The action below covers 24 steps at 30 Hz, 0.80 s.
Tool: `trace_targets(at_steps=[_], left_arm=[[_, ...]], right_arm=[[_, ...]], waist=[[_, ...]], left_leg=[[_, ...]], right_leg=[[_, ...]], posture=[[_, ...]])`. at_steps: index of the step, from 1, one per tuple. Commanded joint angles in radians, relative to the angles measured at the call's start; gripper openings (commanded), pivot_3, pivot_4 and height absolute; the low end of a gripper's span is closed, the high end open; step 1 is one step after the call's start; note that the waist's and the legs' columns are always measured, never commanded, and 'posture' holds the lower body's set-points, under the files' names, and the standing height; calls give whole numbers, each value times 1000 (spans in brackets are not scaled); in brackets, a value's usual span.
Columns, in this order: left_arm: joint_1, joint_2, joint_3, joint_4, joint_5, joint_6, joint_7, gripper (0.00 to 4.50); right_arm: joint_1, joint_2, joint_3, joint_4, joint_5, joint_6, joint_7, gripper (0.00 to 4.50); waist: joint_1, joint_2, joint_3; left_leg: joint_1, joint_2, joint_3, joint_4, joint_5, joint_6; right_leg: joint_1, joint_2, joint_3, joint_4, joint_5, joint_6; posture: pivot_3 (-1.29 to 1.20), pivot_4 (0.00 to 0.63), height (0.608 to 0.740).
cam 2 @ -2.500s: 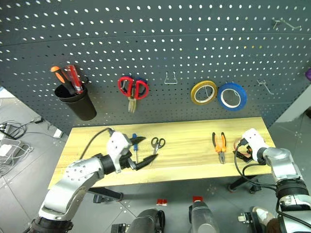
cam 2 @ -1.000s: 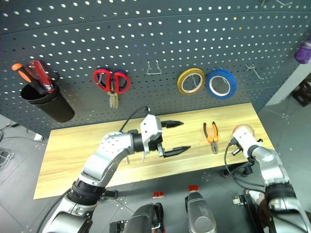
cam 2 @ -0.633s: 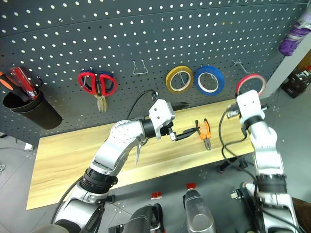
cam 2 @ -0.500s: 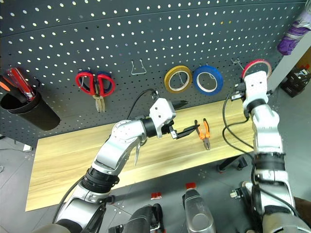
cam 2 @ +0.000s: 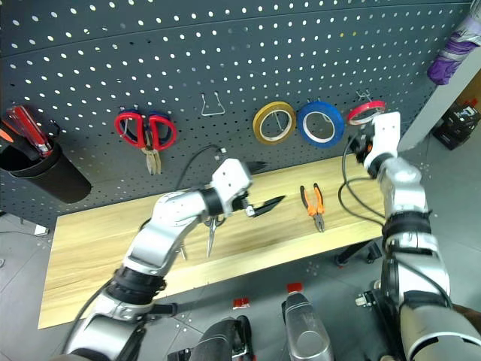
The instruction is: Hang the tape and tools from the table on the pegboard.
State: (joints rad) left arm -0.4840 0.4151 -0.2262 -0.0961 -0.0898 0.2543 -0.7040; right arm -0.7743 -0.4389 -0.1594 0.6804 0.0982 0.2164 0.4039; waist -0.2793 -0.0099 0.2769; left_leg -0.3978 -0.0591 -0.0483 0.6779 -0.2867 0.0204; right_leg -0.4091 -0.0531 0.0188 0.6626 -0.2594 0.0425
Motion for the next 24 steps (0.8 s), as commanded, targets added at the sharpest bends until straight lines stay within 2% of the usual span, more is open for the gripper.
trace_targets(at_steps=[1,4,6,8,15,24], left_arm=[[40,65,78,-21,-25,-2,-26,4500],[73,126,123,5,-33,1,-54,4500],[93,171,142,33,-29,-15,-80,4500],[94,186,144,45,-30,-23,-92,4500],[87,180,132,41,-32,-25,-108,4500],[108,172,121,11,-31,-12,-118,4500]], right_arm=[[137,44,71,-300,-11,260,-44,3510],[208,126,118,-481,-34,457,-144,4464],[195,200,166,-521,-68,618,-219,4464],[169,232,180,-503,-80,685,-246,4464],[39,267,191,-204,-109,590,-291,4464],[-85,286,189,93,-139,428,-321,4464]], waist=[[2,0,0],[2,1,1],[-1,2,0],[0,2,0],[24,2,0],[1,2,0]], left_leg=[[-1,0,0,0,0,0],[-2,-1,2,1,0,0],[-2,-1,2,1,0,0],[-2,0,2,0,0,0],[-4,-3,2,1,0,0],[-4,-2,4,0,0,0]], right_leg=[[-1,0,0,1,0,0],[-4,-1,2,1,0,0],[-5,-1,3,2,0,0],[-6,0,3,2,0,0],[-8,-3,2,1,1,-2],[-10,-1,2,4,1,-2]], posture=[[-397,272,740],[-395,273,740],[-395,274,740],[-386,272,740],[-372,267,740],[-353,259,740]])
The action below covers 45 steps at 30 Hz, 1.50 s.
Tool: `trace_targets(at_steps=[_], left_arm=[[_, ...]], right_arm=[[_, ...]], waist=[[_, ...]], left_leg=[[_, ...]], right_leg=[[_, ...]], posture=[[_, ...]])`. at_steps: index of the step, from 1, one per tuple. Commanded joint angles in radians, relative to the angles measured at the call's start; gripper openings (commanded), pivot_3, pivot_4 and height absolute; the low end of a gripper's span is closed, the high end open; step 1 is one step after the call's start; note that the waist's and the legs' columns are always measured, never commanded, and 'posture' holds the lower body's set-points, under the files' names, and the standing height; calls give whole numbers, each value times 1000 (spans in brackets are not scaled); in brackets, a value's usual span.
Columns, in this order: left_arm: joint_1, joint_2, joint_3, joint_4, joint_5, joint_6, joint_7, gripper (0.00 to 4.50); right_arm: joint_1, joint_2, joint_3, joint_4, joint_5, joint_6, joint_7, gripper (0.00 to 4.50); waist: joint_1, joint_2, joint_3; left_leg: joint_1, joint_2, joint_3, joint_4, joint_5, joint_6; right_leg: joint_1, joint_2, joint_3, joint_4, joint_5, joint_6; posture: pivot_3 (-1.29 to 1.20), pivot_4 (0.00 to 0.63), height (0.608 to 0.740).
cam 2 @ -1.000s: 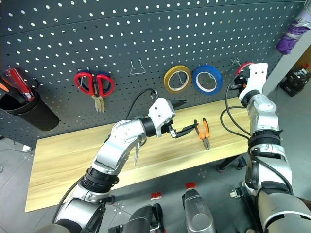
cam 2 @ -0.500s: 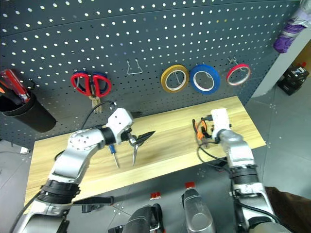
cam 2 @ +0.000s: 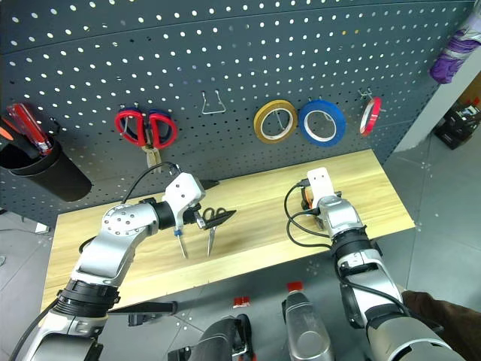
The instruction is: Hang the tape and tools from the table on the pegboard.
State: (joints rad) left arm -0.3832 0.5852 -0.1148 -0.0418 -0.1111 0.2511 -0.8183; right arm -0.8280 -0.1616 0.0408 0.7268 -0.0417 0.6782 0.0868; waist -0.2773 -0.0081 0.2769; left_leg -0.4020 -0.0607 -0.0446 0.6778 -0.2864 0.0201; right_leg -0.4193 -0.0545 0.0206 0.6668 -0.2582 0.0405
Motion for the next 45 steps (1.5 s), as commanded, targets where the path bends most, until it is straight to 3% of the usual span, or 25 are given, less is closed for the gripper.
trace_targets(at_steps=[1,6,15,18,21,22,25,32,36,41,45], left_arm=[[8,2,9,-44,-9,-9,-3,4500],[8,1,7,-45,-8,-8,-4,4500],[4,-5,4,-42,-8,-8,-3,4500],[12,-8,8,-47,-22,4,-9,4500],[33,-10,26,-66,-56,15,-23,4500],[46,-9,35,-79,-71,19,-28,4500],[90,-3,66,-122,-108,30,-28,4500],[251,-53,201,-289,-220,37,62,4500],[366,-104,297,-403,-269,85,178,4500],[465,-114,345,-516,-267,147,275,4500],[437,-100,340,-558,-259,245,352,4500]], right_arm=[[-39,10,-21,78,6,-42,-6,4464],[-90,23,-97,235,54,-60,-24,4464],[-115,33,-126,360,69,-81,-18,4464],[-122,38,-155,395,92,-63,-14,3909],[-117,50,-119,375,66,-75,14,2887],[-112,57,-105,355,57,-78,21,2649],[-72,69,-45,235,26,-101,47,2627],[236,117,83,-510,27,12,79,2627],[316,161,152,-830,12,-114,63,2627],[224,188,208,-922,-42,-397,37,2627],[68,220,181,-797,-51,-588,11,2627]], waist=[[-2,0,0],[-5,0,0],[-7,-2,-2],[-8,-3,-3],[-8,-5,-5],[-9,-5,-5],[-10,-5,-5],[-5,-4,-4],[7,-4,-4],[35,-4,-3],[72,-5,-3]], left_leg=[[0,0,0,0,0,0],[0,0,0,0,0,0],[1,0,1,1,0,0],[2,0,1,1,0,0],[2,0,1,1,0,0],[2,0,1,1,0,0],[2,0,1,1,0,0],[0,1,0,0,0,0],[0,1,1,1,-1,0],[1,1,0,1,-1,0],[1,1,0,1,0,-1]], right_leg=[[0,0,0,0,0,0],[0,0,0,2,0,0],[0,0,1,6,0,0],[0,0,0,6,0,0],[0,0,0,6,0,0],[0,0,0,6,0,0],[0,0,0,7,0,0],[-3,0,0,8,0,0],[-4,0,2,7,0,0],[-4,0,0,7,0,0],[-3,0,-1,7,0,0]], posture=[[-353,259,740],[-352,258,740],[-349,258,740],[-352,259,740],[-351,256,740],[-351,256,740],[-348,256,740],[-325,272,740],[-308,277,740],[-243,283,740],[-204,279,740]])
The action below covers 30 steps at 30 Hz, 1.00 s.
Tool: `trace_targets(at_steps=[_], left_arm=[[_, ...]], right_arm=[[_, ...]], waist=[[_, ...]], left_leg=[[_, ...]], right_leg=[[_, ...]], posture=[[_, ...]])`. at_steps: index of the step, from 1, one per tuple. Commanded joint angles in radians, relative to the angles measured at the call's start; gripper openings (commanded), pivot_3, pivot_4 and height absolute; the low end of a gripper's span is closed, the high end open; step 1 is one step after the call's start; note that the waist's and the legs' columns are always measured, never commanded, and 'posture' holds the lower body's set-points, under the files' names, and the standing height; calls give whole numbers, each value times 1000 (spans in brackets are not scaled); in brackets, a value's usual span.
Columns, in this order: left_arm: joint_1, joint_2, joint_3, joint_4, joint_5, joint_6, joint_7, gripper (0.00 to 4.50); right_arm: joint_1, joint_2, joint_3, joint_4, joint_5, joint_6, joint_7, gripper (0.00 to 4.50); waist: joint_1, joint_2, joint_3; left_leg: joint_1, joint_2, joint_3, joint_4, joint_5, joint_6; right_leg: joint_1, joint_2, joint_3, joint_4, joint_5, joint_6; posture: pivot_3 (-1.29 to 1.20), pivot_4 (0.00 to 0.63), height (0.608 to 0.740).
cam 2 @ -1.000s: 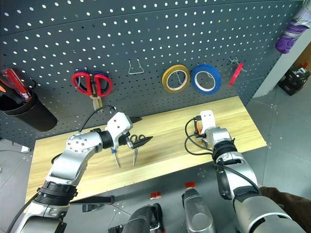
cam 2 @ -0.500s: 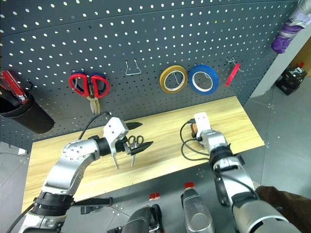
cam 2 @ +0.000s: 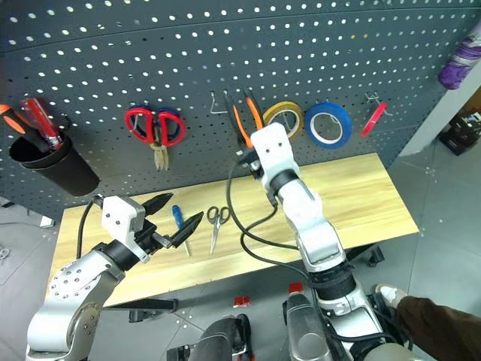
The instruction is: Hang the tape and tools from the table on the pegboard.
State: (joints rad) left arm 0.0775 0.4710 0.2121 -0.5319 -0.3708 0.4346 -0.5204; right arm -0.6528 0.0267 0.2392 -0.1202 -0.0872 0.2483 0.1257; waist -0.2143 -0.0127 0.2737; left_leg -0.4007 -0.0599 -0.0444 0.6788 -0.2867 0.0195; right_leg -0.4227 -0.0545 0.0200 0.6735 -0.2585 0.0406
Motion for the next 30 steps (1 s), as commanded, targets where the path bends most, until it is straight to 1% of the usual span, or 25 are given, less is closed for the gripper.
trace_targets(at_steps=[1,5,9,15,18,22,26,30], left_arm=[[-41,17,7,-79,-4,89,69,4500],[-102,15,-6,-107,-18,160,112,4500],[-176,1,-17,-108,-20,209,153,4500],[-236,-6,-48,-74,1,220,178,4500],[-261,-1,-64,-63,5,214,175,4500],[-272,7,-70,-54,7,209,171,4500],[-262,15,-69,-54,9,204,165,4500],[-250,19,-66,-57,11,202,161,4500]], right_arm=[[-163,40,-32,109,-6,-211,-40,2627],[-323,68,-75,315,4,-356,-75,2627],[-479,96,-111,573,4,-511,-109,2627],[-611,72,-121,934,-49,-731,-177,2627],[-641,44,-118,1061,-78,-797,-213,2627],[-626,5,-103,1168,-121,-849,-256,2627],[-608,-2,-113,1212,-122,-863,-260,2627],[-567,1,-128,1226,-105,-826,-246,2627]], waist=[[17,0,0],[37,0,0],[48,-1,0],[51,-1,1],[60,-3,3],[73,-3,3],[74,-3,3],[76,-3,3]], left_leg=[[0,0,0,0,0,0],[0,0,-1,1,1,-2],[0,0,-1,0,3,-6],[0,0,-1,0,4,-6],[0,0,-1,0,4,-7],[0,0,-1,0,4,-7],[0,0,-1,-1,5,-7],[0,0,-1,-1,5,-8]], right_leg=[[0,0,0,0,0,0],[0,0,-2,1,0,0],[-1,0,-2,2,0,-1],[-1,0,-2,3,0,-2],[-1,0,-3,4,-1,-3],[-1,0,-3,4,-1,-3],[-2,0,-2,4,-1,-4],[-2,0,-3,4,-1,-4]], posture=[[-201,279,740],[-194,278,740],[-163,281,740],[-131,285,740],[-122,286,740],[-117,285,740],[-113,284,740],[-115,280,740]])
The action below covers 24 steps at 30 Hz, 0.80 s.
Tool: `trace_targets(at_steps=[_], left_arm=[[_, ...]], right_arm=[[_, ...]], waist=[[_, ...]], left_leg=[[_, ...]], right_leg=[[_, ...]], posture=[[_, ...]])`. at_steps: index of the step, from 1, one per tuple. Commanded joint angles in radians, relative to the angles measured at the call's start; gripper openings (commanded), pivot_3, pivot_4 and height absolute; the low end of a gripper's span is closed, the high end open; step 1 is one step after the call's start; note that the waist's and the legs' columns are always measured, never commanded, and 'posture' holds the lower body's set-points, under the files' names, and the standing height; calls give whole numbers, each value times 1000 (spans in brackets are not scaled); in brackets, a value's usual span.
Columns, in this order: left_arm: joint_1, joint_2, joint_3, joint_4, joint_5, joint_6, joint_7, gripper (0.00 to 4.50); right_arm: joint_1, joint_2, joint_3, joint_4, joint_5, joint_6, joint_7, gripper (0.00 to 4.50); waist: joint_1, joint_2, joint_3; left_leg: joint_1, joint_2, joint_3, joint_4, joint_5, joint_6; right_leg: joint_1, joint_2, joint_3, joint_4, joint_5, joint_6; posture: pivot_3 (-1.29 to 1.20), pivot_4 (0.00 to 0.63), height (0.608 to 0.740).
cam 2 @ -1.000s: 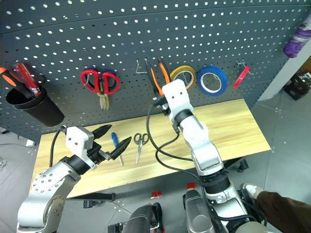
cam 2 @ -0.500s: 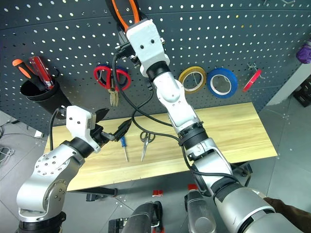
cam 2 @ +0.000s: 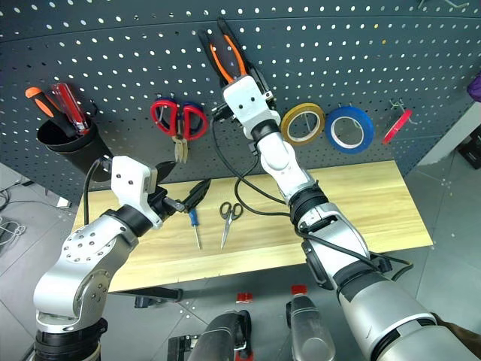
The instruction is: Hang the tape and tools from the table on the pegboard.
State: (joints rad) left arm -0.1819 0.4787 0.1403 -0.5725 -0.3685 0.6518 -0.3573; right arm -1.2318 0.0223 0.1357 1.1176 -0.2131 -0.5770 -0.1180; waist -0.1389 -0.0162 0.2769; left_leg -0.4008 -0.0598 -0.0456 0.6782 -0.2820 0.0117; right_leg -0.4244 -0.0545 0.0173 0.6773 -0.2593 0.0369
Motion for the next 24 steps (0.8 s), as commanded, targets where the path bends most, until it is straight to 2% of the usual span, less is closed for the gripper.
trace_targets(at_steps=[1,10,15,16,21,24], left_arm=[[12,11,5,-17,10,-15,-2,4500],[24,-27,7,14,-4,36,40,4500],[34,-35,-16,62,27,116,83,4500],[29,-33,-30,79,54,141,110,4500],[-19,-63,-81,153,95,248,168,4500],[-71,-91,-158,228,130,299,187,4500]], right_arm=[[20,6,-28,-13,26,9,5,2627],[123,18,-59,-132,83,140,93,2627],[223,-2,-61,-320,121,300,180,4276],[251,-10,-59,-378,125,350,201,4472],[402,-63,-39,-694,161,615,332,4472],[541,-122,21,-965,238,844,507,4472]], waist=[[1,0,0],[7,0,0],[7,0,0],[7,0,0],[3,0,0],[4,0,1]], left_leg=[[0,0,0,0,0,0],[1,0,-2,0,0,0],[1,0,-3,0,0,0],[1,0,-3,0,0,0],[0,0,-3,0,-1,2],[1,0,-3,0,-1,3]], right_leg=[[0,0,0,0,0,0],[2,0,-1,0,0,0],[2,0,-2,1,0,0],[2,0,-1,0,0,0],[1,0,-1,1,0,0],[2,0,-2,0,0,0]], posture=[[-115,280,740],[-138,283,740],[-184,287,740],[-184,287,740],[-201,293,740],[-213,299,740]])
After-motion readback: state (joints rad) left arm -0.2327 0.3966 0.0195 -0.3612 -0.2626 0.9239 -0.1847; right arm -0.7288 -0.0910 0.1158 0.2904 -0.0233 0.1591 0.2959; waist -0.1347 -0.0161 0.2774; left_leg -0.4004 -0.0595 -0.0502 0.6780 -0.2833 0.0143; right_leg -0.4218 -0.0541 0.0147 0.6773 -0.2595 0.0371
